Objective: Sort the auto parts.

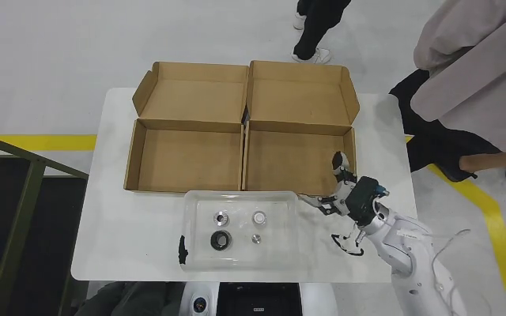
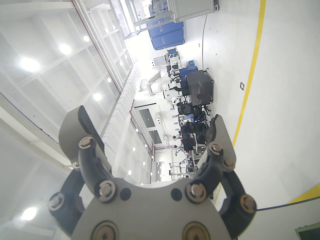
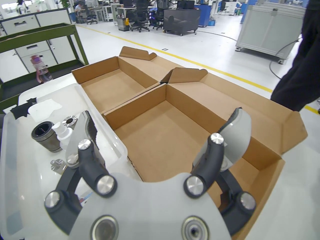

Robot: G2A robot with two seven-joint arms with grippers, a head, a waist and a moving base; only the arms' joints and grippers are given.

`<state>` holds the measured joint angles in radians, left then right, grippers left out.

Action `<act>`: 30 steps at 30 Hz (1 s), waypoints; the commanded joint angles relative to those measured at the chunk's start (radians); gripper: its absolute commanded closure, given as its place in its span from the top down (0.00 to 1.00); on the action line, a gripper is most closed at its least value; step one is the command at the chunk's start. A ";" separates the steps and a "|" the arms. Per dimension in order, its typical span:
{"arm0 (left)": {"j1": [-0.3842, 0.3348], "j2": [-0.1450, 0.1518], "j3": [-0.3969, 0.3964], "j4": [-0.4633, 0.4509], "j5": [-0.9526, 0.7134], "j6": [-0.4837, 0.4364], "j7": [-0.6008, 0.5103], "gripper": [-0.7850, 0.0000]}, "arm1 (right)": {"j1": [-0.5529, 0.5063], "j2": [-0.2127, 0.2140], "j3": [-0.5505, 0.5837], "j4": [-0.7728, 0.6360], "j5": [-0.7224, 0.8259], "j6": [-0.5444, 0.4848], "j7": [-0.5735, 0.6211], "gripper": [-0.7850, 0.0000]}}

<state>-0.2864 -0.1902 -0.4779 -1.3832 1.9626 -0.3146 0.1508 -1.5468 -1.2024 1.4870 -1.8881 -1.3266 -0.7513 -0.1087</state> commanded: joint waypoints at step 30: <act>0.000 0.000 0.000 0.000 0.000 0.000 0.000 1.00 | 0.287 0.059 -0.338 -0.068 0.103 -0.261 0.579 1.00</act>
<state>-0.2864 -0.1902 -0.4779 -1.3832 1.9626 -0.3146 0.1508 -1.2663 -1.1460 1.1605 -1.9565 -1.2258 -1.0123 0.4617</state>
